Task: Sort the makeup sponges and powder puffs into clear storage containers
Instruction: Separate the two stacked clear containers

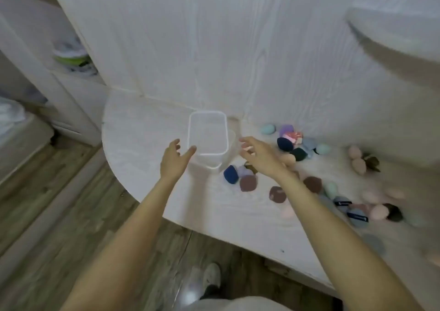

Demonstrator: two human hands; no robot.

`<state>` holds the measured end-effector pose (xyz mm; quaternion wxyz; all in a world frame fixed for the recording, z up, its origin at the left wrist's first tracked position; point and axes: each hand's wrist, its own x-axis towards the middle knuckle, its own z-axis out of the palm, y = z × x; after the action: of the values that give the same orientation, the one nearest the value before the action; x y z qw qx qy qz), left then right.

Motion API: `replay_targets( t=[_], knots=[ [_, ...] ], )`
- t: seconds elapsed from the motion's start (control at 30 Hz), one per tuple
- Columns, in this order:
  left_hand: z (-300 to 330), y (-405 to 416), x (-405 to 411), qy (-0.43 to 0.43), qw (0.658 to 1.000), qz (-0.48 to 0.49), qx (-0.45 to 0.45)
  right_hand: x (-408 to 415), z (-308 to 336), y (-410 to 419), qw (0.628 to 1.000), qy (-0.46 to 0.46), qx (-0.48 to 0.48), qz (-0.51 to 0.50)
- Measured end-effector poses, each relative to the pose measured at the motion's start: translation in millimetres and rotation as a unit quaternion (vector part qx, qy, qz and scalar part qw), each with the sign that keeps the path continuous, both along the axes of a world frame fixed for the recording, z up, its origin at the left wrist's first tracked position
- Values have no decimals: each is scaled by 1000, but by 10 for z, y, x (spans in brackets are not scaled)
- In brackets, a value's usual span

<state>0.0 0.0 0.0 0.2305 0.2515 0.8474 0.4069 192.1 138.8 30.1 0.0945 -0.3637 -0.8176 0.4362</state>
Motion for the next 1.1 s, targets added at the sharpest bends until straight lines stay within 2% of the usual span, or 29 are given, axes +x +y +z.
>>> replay_targets(
  t=[0.07, 0.2, 0.3, 0.4, 0.47, 0.57, 0.7, 0.77, 0.9, 1.0, 1.1],
  knots=[
    [17, 92, -105, -83, 996, 10, 29, -299, -13, 10, 996, 28, -66, -50],
    [-51, 262, -306, -119, 991, -45, 39, -825, -95, 114, 987, 7, -125, -105],
    [-126, 256, -373, -101, 991, -46, 73, -1001, -179, 192, 980, 7, -141, -144],
    [-126, 140, -362, -68, 990, -34, 120, -945, -125, 183, 953, 92, -208, -200],
    [-110, 28, -362, -63, 986, -41, 152, -785, -24, 71, 938, 134, -264, -182],
    [-157, -179, -324, -45, 983, -85, 157, -495, -13, -190, 923, 146, -322, -153],
    [-274, -423, -190, -18, 985, -114, 130, -232, -230, -521, 921, 145, -317, -173],
    [-282, -519, -95, 28, 986, -132, 101, -125, -339, -667, 929, 140, -283, -190],
    [-258, -707, 51, 83, 981, -167, 49, 103, -514, -902, 923, 130, -309, -189],
    [-322, -821, 79, 99, 975, -201, -2, 238, -615, -997, 943, 105, -254, -190],
    [-433, -839, 53, 98, 968, -226, -39, 354, -715, -1001, 961, 127, -207, -134]
  ],
)
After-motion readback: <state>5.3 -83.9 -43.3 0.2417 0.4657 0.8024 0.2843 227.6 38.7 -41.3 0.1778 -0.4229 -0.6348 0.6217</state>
